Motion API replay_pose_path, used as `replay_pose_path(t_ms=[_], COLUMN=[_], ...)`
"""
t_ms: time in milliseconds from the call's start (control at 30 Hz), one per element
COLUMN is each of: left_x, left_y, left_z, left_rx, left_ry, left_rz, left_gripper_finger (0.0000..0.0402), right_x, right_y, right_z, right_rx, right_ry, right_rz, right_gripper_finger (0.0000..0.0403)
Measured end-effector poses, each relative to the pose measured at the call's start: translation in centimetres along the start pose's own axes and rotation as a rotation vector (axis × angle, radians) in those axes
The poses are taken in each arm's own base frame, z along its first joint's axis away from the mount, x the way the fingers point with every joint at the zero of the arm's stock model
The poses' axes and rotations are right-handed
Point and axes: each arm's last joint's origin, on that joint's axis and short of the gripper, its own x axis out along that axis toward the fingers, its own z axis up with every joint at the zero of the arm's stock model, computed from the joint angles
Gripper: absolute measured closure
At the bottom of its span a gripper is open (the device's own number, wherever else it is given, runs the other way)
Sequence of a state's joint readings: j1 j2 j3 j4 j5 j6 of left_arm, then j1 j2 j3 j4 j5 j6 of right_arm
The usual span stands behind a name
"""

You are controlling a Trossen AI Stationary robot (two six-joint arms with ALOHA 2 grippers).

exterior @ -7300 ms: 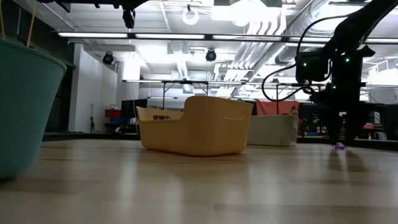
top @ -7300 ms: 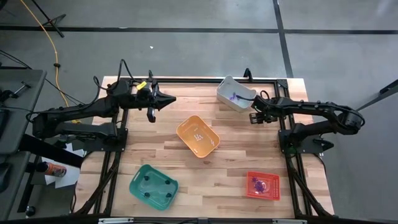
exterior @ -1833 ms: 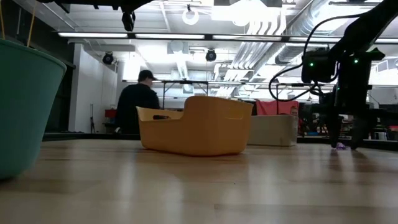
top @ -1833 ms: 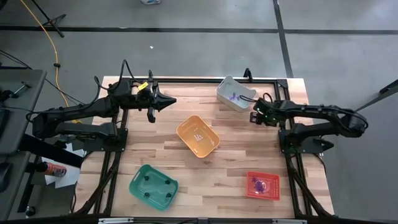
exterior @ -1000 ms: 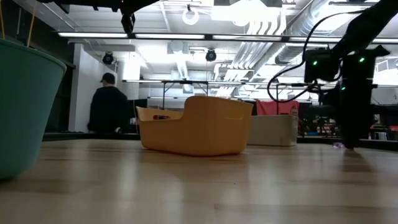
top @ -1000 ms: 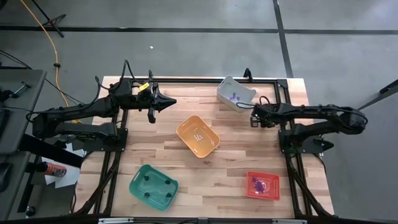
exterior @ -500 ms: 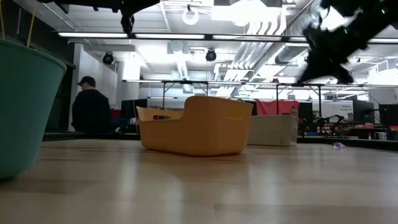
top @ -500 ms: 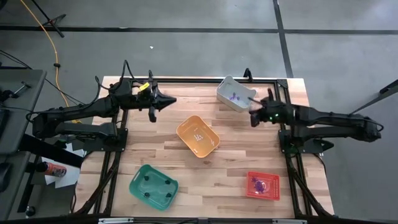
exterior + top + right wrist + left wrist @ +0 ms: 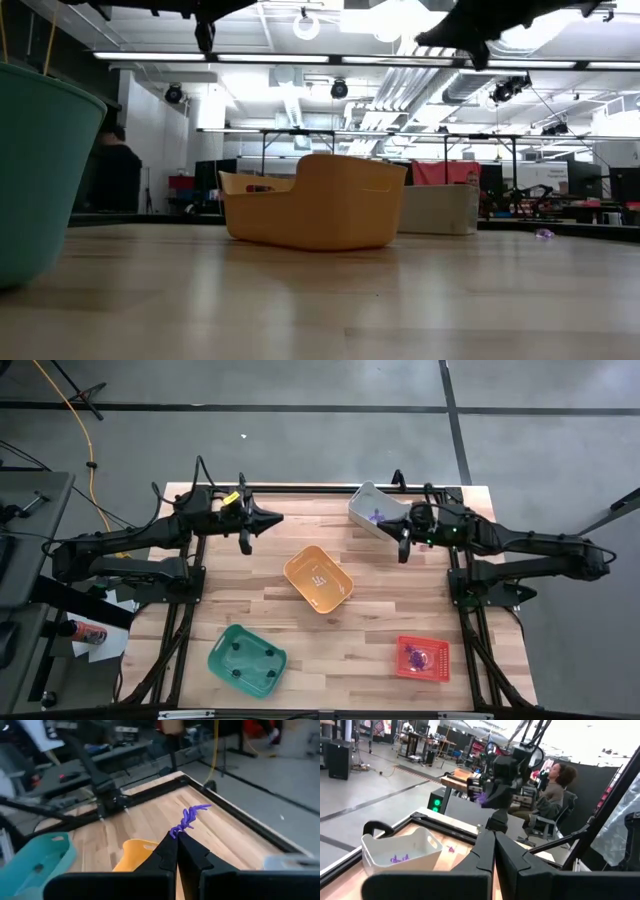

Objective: Sort Halloween decoration
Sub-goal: Put the purple spider toy into the orange bin

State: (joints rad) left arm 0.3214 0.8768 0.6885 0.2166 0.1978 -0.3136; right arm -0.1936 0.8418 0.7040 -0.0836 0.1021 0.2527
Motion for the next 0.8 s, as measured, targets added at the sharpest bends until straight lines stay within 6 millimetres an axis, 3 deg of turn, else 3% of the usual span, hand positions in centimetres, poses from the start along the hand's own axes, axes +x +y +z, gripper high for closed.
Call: replay_pose_path(t_ms=[333, 567, 800], left_x=[0.0, 0.0, 0.0], left_y=[-0.1, -0.1, -0.1], left_z=[0.4, 0.4, 0.4], left_rx=[0.009, 0.01, 0.029], left_ry=[-0.04, -0.041, -0.039], left_rz=[-0.013, -0.014, -0.013], left_gripper_finger=[0.0401, 0.0401, 0.0402], right_x=[2.2, 2.6, 2.6], right_y=[1.1, 1.3, 1.4], right_z=[2.8, 2.8, 2.8], right_rx=[-0.163, -0.151, -0.019], right_ry=[0.006, 0.018, 0.032], right_rz=[0.053, 0.085, 0.121], right_gripper_finger=[0.0403, 0.0403, 0.0403])
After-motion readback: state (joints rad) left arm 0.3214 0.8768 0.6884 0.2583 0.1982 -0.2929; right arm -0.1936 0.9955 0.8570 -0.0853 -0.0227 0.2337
